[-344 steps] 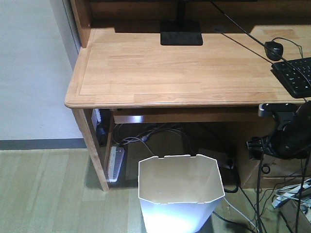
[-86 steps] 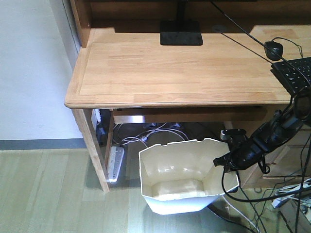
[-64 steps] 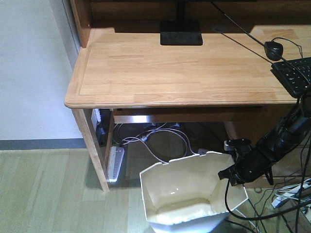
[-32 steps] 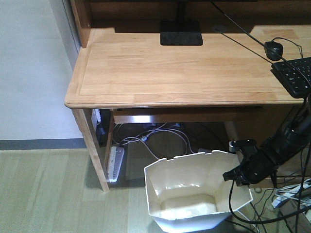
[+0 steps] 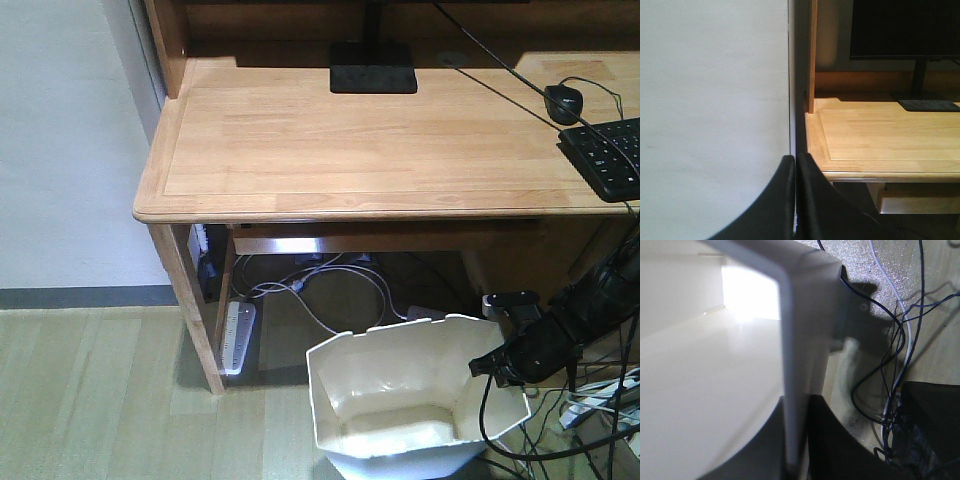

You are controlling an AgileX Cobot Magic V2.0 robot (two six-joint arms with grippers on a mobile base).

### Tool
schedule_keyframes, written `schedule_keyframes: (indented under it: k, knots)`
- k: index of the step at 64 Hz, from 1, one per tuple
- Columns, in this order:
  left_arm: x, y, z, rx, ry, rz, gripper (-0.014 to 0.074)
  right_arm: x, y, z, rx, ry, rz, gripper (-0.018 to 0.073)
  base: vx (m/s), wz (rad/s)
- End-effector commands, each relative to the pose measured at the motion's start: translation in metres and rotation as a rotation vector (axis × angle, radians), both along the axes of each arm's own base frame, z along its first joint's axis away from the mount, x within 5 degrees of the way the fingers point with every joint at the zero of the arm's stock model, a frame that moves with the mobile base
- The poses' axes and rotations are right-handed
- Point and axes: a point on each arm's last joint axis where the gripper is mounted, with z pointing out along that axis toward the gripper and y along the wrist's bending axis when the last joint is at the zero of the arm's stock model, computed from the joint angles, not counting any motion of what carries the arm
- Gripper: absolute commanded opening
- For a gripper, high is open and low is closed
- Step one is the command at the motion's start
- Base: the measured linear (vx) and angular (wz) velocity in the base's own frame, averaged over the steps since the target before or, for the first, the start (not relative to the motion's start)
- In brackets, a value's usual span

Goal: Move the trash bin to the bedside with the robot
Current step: 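Drag the bin out from under the desk with the right gripper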

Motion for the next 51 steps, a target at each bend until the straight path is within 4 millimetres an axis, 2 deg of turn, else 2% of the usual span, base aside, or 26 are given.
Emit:
schedule_keyframes:
  k: [1, 51]
  knots:
    - [0.0004, 0.0020, -0.0034, -0.011, -0.045, 0.023, -0.0006, 0.0132, 0.0047, 0.0237, 0.077, -0.048, -0.012, -0.0003, 0.00, 0.00]
    - [0.0004, 0.0020, -0.0034, -0.011, -0.045, 0.023, -0.0006, 0.0132, 0.0047, 0.0237, 0.077, -0.048, -0.012, -0.0003, 0.00, 0.00]
